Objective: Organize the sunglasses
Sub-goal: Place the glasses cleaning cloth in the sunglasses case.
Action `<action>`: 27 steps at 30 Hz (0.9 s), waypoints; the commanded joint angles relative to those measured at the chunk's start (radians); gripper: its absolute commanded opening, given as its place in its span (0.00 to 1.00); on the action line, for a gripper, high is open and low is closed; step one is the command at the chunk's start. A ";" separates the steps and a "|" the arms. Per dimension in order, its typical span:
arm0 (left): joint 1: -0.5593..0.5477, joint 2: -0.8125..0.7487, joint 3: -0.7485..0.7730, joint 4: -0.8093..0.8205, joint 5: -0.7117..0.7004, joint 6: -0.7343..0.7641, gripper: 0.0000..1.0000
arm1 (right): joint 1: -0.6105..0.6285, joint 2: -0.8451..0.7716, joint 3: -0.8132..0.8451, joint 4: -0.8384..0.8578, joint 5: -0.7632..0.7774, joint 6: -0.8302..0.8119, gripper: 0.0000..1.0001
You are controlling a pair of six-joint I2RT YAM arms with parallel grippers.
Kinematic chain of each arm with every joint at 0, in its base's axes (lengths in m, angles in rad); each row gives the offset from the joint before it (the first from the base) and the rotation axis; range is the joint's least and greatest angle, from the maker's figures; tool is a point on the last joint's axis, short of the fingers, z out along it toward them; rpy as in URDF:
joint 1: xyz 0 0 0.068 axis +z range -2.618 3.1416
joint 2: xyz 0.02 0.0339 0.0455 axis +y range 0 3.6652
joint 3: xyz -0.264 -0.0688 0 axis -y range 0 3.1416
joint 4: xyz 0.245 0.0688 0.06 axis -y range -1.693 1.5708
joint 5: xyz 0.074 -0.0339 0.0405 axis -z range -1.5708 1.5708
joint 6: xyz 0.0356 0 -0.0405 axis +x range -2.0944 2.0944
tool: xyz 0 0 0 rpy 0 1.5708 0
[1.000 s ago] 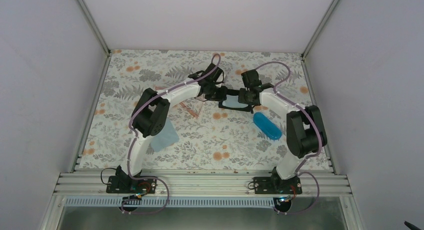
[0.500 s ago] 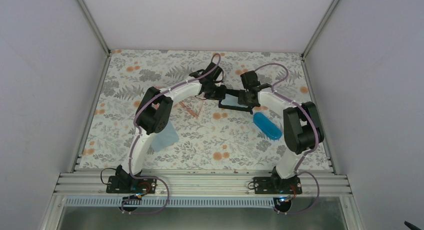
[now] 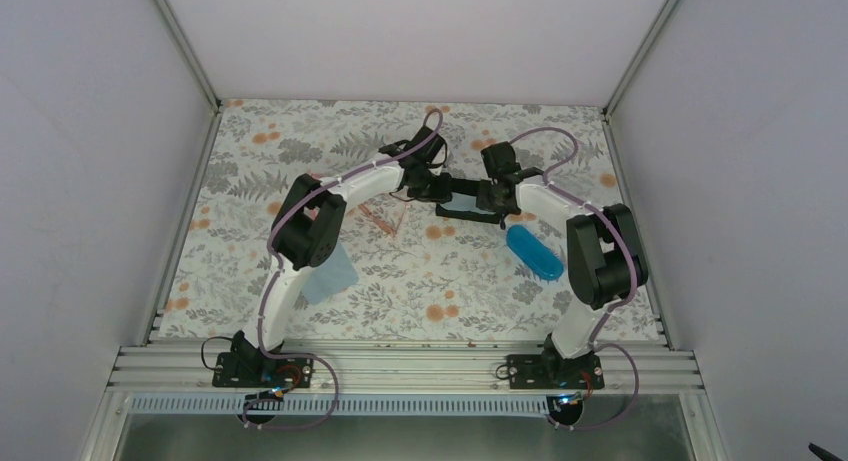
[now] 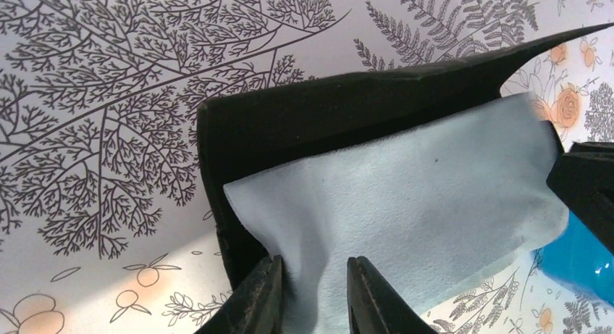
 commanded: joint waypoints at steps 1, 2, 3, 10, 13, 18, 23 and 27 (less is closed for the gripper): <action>0.002 -0.054 0.014 -0.041 -0.050 0.016 0.27 | -0.014 -0.034 0.004 -0.025 0.049 0.023 0.21; 0.001 -0.061 0.012 -0.045 -0.059 0.017 0.28 | -0.015 -0.043 0.006 -0.031 0.055 0.021 0.24; 0.002 -0.068 0.012 -0.054 -0.070 0.017 0.31 | -0.015 -0.055 0.008 -0.038 0.061 0.020 0.27; 0.000 -0.143 -0.024 -0.039 -0.045 0.017 0.40 | -0.020 -0.186 -0.014 -0.026 0.017 0.006 0.36; -0.001 -0.157 -0.026 -0.036 -0.053 0.027 0.40 | -0.020 -0.213 -0.044 0.046 -0.110 -0.036 0.38; 0.004 -0.188 -0.070 -0.009 -0.098 0.022 0.37 | -0.018 -0.164 -0.026 0.131 -0.361 -0.129 0.41; 0.031 -0.276 -0.234 0.082 -0.118 -0.008 0.33 | -0.003 -0.078 0.004 0.184 -0.509 -0.199 0.57; 0.072 -0.380 -0.394 0.173 -0.110 -0.045 0.33 | 0.013 0.003 0.046 0.202 -0.570 -0.229 0.67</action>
